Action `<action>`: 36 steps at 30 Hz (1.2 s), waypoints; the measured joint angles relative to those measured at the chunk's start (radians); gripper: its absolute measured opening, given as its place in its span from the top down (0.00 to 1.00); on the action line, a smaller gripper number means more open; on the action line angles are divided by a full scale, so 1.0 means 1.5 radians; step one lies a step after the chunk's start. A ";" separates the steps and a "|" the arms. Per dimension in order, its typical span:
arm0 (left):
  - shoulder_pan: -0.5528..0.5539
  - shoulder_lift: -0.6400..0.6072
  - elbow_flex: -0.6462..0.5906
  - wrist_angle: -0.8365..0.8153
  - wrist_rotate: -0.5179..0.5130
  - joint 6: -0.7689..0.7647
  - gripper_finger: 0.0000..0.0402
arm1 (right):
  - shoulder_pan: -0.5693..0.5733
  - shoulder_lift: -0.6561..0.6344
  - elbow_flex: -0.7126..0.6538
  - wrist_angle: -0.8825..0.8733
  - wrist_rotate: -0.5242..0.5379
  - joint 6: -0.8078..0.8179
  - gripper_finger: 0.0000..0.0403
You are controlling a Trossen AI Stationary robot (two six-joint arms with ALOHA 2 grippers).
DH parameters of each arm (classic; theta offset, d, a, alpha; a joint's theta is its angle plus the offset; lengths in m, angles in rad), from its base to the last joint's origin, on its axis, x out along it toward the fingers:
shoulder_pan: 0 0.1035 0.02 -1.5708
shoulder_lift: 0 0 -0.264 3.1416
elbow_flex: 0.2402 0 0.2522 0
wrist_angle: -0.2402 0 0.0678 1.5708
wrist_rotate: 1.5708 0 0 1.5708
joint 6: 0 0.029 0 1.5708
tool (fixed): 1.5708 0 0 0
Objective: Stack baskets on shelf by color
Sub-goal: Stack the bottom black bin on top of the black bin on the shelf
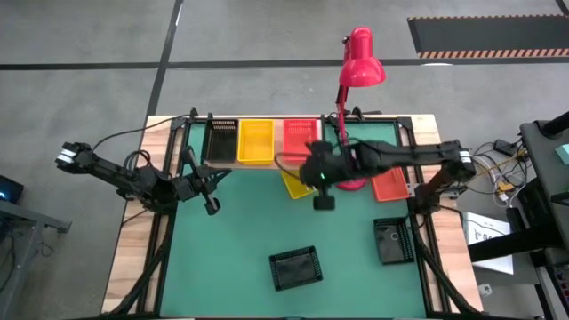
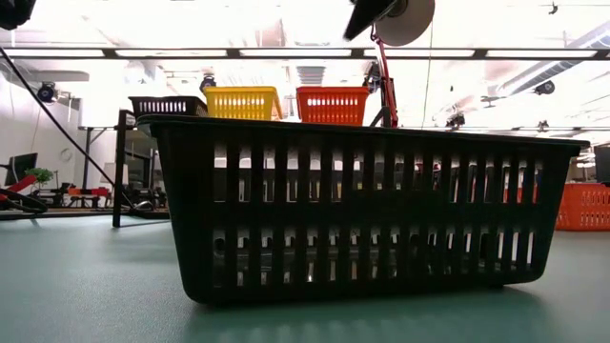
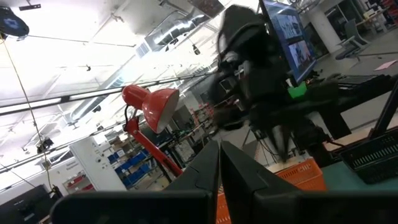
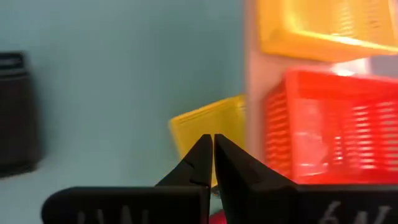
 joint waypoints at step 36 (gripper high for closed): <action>-0.013 0.450 0.128 0.194 0.109 -0.460 1.00 | 0.207 -0.354 -0.699 0.627 -0.001 -0.116 0.98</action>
